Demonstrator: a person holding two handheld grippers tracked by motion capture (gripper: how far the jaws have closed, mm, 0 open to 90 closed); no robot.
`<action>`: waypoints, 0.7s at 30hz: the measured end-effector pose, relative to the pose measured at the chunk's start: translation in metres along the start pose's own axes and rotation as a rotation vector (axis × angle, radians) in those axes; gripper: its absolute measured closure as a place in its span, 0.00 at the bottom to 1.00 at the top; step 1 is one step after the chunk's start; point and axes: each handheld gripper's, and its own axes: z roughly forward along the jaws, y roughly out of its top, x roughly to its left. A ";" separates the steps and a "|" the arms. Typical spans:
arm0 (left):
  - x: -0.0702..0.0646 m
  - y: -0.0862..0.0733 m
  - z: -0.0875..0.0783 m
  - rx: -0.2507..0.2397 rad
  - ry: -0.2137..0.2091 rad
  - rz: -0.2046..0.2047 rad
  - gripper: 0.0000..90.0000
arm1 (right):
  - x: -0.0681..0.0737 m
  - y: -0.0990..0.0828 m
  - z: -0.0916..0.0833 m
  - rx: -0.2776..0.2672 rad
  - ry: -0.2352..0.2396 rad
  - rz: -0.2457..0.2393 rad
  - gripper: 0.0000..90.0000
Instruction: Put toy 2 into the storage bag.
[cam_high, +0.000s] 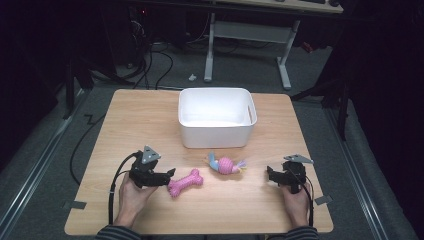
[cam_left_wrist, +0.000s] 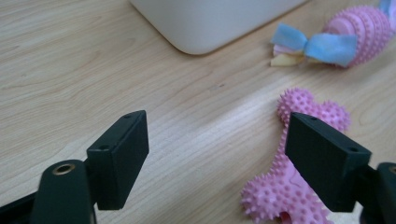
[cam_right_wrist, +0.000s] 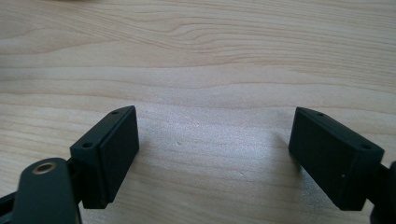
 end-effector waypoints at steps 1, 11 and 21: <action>-0.003 0.001 0.000 0.009 0.002 0.019 0.26 | 0.000 0.000 0.000 0.001 0.000 0.001 0.18; -0.013 0.020 0.009 0.032 -0.085 0.025 0.25 | 0.000 0.001 0.001 -0.004 0.005 0.000 0.20; -0.033 0.014 0.021 0.061 -0.100 0.077 0.24 | 0.000 0.000 0.000 -0.004 0.006 -0.005 0.20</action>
